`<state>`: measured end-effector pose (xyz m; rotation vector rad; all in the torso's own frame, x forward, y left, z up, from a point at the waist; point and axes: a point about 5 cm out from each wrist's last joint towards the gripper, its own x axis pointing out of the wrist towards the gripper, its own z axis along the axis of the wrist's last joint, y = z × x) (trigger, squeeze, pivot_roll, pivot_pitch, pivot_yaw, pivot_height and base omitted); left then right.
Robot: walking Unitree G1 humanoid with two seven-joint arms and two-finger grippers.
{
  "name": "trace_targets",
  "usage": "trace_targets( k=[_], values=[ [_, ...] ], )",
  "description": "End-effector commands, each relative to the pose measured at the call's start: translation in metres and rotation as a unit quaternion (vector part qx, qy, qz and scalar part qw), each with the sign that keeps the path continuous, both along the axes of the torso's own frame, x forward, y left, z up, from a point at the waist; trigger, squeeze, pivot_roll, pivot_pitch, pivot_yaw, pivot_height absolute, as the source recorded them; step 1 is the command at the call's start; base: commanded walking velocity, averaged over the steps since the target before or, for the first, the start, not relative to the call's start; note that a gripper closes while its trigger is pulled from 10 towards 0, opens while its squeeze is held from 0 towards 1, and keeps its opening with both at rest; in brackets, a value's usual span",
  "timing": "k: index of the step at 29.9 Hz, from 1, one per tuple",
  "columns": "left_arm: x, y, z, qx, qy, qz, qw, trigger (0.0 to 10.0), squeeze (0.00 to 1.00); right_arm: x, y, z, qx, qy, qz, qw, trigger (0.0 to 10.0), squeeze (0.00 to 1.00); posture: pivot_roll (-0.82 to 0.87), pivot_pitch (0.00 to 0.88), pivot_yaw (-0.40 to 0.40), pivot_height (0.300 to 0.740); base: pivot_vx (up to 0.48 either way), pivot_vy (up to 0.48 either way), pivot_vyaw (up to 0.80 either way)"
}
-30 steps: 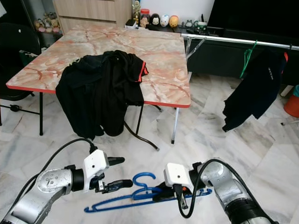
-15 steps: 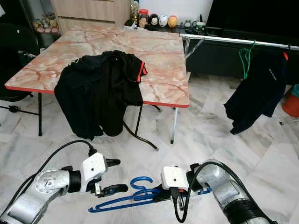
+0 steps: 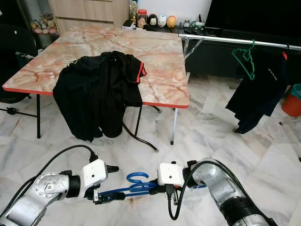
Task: Hang hanger
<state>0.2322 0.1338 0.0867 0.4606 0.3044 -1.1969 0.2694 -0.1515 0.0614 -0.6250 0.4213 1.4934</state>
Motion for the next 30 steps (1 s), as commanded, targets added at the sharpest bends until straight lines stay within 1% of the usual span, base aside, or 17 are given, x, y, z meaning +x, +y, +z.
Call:
trace_targets(
  k=[1, 4, 8, 11, 20, 21, 22, 23, 24, 25, 30],
  values=[
    [-0.001, -0.001, -0.002, -0.004, 0.009, 0.001, 1.0, 10.0, 0.0, 0.003, 0.001, 0.006, 0.012, -0.009, -0.001, 1.0, 10.0, 0.0, 0.11, 0.0, -0.093, 0.74, 0.0, 0.0, 0.0],
    [0.0, -0.002, -0.003, -0.01, 0.006, 0.011, 1.0, 10.0, 0.0, 0.0, 0.003, 0.005, 0.015, -0.001, 0.009, 1.0, 10.0, 0.0, 0.12, 0.0, -0.094, 0.74, 0.0, 0.0, 0.0],
    [0.002, -0.004, -0.003, -0.014, 0.006, 0.013, 1.0, 10.0, 0.0, 0.0, 0.004, 0.005, 0.017, -0.003, 0.006, 1.0, 10.0, 0.0, 0.11, 0.0, -0.093, 0.74, 0.0, 0.0, 0.0],
    [0.003, -0.009, -0.003, -0.022, 0.008, 0.013, 1.0, 10.0, 0.0, 0.0, 0.009, 0.008, 0.036, -0.002, 0.009, 0.999, 10.0, 0.0, 0.11, 0.0, -0.092, 0.74, 0.0, 0.0, 0.0],
    [0.002, -0.014, -0.007, -0.025, 0.016, 0.01, 1.0, 10.0, 0.0, 0.002, 0.013, 0.01, 0.044, -0.007, 0.008, 0.999, 10.0, 0.0, 0.11, 0.0, -0.091, 0.74, 0.0, 0.0, 0.0],
    [0.002, -0.014, -0.007, -0.026, 0.017, 0.011, 0.999, 8.6, 0.0, 0.002, 0.013, 0.01, 0.044, -0.007, 0.008, 0.999, 10.0, 0.0, 0.11, 0.0, -0.091, 0.74, 0.0, 0.0, 0.0],
    [0.002, -0.014, -0.007, -0.027, 0.019, 0.011, 0.999, 5.3, 0.0, 0.001, 0.013, 0.01, 0.045, -0.006, 0.008, 0.999, 10.0, 0.0, 0.11, 0.0, -0.091, 0.74, 0.0, 0.0, 0.0],
    [0.002, -0.015, -0.008, -0.028, 0.02, 0.012, 0.999, 3.4, 0.0, 0.001, 0.013, 0.01, 0.045, -0.007, 0.008, 0.999, 10.0, 0.0, 0.11, 0.0, -0.091, 0.74, 0.0, 0.0, 0.0],
    [0.002, -0.015, -0.008, -0.029, 0.02, 0.011, 0.999, 0.5, 0.0, 0.002, 0.013, 0.011, 0.046, -0.007, 0.008, 0.999, 10.0, 0.0, 0.11, 0.0, -0.093, 0.74, 0.0, 0.0, 0.0],
    [0.002, -0.016, -0.007, -0.03, 0.02, 0.011, 0.999, 0.0, 0.0, 0.002, 0.013, 0.011, 0.048, -0.009, 0.004, 0.999, 10.0, 0.0, 0.11, 0.0, -0.093, 0.74, 0.0, 0.0, 0.0],
    [0.001, -0.016, -0.007, -0.031, 0.022, 0.009, 0.999, 0.0, 0.0, 0.002, 0.014, 0.012, 0.051, -0.009, 0.004, 0.999, 10.0, 0.0, 0.11, 0.0, -0.091, 0.74, 0.0, 0.0, 0.0]
  ],
)
